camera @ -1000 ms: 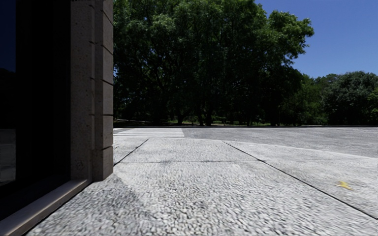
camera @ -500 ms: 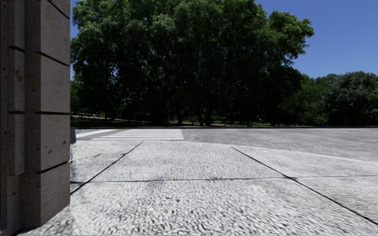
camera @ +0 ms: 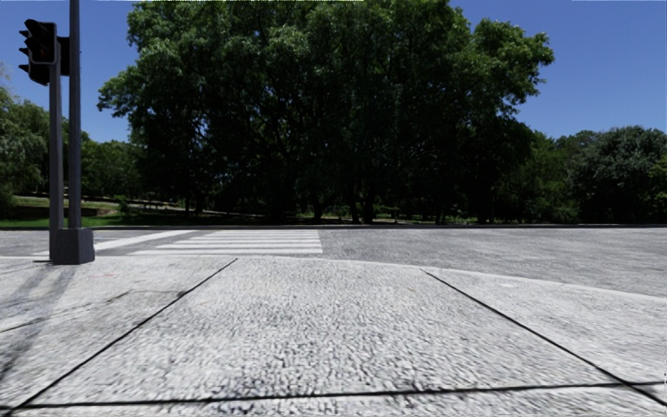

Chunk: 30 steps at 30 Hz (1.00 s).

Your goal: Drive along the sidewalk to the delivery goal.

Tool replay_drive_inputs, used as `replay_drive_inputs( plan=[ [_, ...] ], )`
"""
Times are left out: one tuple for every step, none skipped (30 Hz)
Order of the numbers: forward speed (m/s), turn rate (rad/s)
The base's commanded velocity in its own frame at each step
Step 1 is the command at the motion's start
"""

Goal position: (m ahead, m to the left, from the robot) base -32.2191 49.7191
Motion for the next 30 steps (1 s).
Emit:
replay_drive_inputs(
  plan=[
    [2.0, 0.0],
    [2.0, 0.0],
    [2.0, 0.0],
    [2.0, 0.0],
    [2.0, 0.0],
    [2.0, 0.0],
    [2.0, 0.0],
    [2.0, 0.06],
    [2.0, 0.28],
    [2.0, 0.5],
    [2.0, 0.75],
    [2.0, 0.75],
    [2.0, 1.02],
    [2.0, 1.2],
    [2.0, 1.2],
    [2.0, 1.2],
    [2.0, 1.2],
    [2.0, 1.2],
    [2.0, 1.2],
    [2.0, 1.2],
    [2.0, 1.2],
    [2.0, 1.2],
    [2.0, 1.2],
    [2.0, 1.2],
    [2.0, 1.2],
    [2.0, 1.2],
    [2.0, 1.2],
    [2.0, 1.2],
    [2.0, 1.2],
    [2.0, 1.2]
  ],
)
